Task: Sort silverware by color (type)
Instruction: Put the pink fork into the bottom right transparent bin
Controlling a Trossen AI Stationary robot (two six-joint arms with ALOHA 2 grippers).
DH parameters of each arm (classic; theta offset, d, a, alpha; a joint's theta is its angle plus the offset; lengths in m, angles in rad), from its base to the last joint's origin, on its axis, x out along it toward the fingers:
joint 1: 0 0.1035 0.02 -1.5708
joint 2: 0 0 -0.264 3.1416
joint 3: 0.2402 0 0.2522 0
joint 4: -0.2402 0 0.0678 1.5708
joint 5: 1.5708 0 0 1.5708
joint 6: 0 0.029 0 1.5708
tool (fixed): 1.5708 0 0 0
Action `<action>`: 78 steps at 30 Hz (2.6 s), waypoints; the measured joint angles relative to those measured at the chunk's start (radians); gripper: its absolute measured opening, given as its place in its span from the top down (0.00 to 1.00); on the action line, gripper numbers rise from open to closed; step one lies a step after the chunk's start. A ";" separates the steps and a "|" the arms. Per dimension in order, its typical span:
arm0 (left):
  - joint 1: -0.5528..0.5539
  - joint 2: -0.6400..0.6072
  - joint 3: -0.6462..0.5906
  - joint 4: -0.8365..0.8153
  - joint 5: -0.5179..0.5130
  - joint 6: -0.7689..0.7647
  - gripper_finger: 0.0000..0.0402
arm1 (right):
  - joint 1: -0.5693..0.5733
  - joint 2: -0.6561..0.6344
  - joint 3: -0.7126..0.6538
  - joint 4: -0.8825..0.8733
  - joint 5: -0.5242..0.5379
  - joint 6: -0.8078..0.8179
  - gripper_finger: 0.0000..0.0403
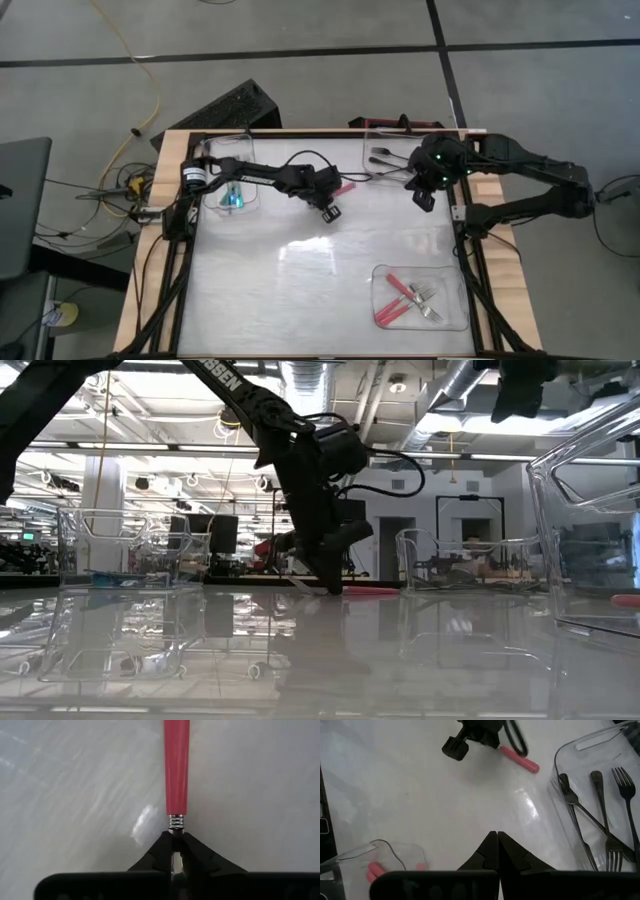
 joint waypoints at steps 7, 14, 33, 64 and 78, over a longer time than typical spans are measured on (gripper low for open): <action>0.003 -0.146 -0.001 -0.080 -0.037 0.076 0.97 | 0.002 0.000 0.000 0.036 -0.001 0.001 0.96; -0.007 -0.386 -0.001 -0.256 -0.099 0.288 0.98 | 0.005 0.001 0.000 0.130 0.000 0.072 0.96; 0.074 -0.878 -0.016 -0.773 -0.041 1.123 1.00 | 0.092 0.183 0.001 0.343 0.028 0.333 0.96; -0.141 -0.742 -0.218 -0.203 0.099 1.027 1.00 | 0.125 0.589 0.000 1.091 -0.368 0.668 0.23; -0.141 -0.742 -0.218 -0.195 0.078 1.000 1.00 | 0.130 0.641 0.000 1.104 -0.372 0.647 0.29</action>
